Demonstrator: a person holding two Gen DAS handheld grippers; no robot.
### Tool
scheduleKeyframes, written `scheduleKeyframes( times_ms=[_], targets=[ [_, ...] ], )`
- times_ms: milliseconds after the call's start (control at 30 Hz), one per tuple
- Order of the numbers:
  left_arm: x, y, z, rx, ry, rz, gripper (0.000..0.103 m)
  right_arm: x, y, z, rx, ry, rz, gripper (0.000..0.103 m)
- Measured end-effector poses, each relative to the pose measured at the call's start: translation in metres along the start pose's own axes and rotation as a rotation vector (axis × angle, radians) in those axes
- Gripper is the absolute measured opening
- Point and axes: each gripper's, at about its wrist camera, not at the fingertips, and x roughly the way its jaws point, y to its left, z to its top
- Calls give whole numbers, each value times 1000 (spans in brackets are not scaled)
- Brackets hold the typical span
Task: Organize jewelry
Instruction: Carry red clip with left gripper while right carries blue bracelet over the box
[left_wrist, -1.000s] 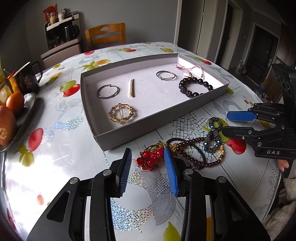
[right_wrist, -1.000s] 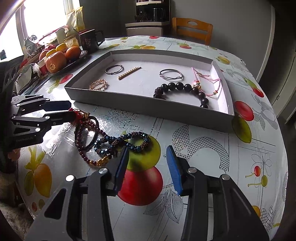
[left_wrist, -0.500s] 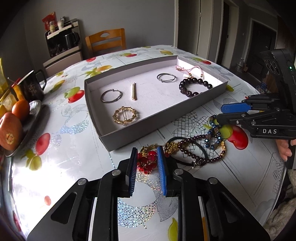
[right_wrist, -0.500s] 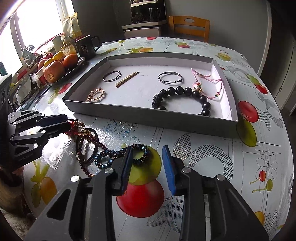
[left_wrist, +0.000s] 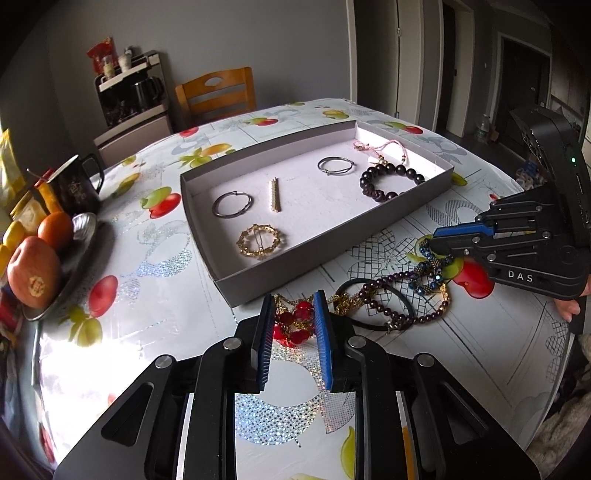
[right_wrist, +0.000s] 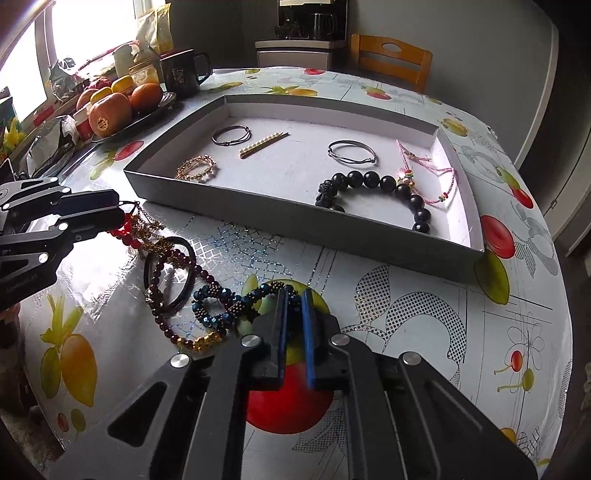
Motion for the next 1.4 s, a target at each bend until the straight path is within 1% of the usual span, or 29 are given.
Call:
scheduleKeyframes(
  times_ms=[100, 233, 500, 567, 667, 767, 867, 967, 1033, 1100, 1200, 1333, 1400],
  targets=[
    [-5, 1, 0, 0, -7, 3, 22, -10, -1, 0, 10, -30, 8, 7],
    [-16, 2, 3, 9, -27, 13, 22, -37, -4, 7, 16, -105, 15, 7],
    [-48, 10, 20, 33, -91, 38, 22, -84, -15, 31, -3, -225, -22, 7],
    [-55, 14, 28, 33, -107, 38, 22, -90, -20, 40, -1, -248, -35, 7],
    [-65, 18, 42, 46, -136, 61, 22, -96, -26, 53, 6, -268, -28, 7],
    [-69, 22, 62, 61, -161, 80, 22, -98, -28, 71, 3, -291, -41, 7],
    [-69, 23, 83, 61, -181, 79, 22, -94, -32, 90, 14, -304, -49, 7],
    [-61, 23, 104, 57, -192, 72, 22, -84, -37, 104, 36, -309, -67, 7],
    [-51, 20, 115, 56, -187, 64, 22, -76, -41, 112, 61, -308, -64, 7],
    [-36, 14, 123, 61, -172, 40, 22, -67, -44, 119, 87, -304, -62, 7],
    [-11, 2, 126, 71, -144, 6, 23, -53, -48, 128, 112, -298, -63, 7],
    [20, -9, 123, 61, -110, -52, 23, -27, -54, 140, 134, -279, -97, 7],
    [35, -12, 120, 49, -90, -84, 23, -13, -59, 146, 141, -270, -130, 7]
  ],
)
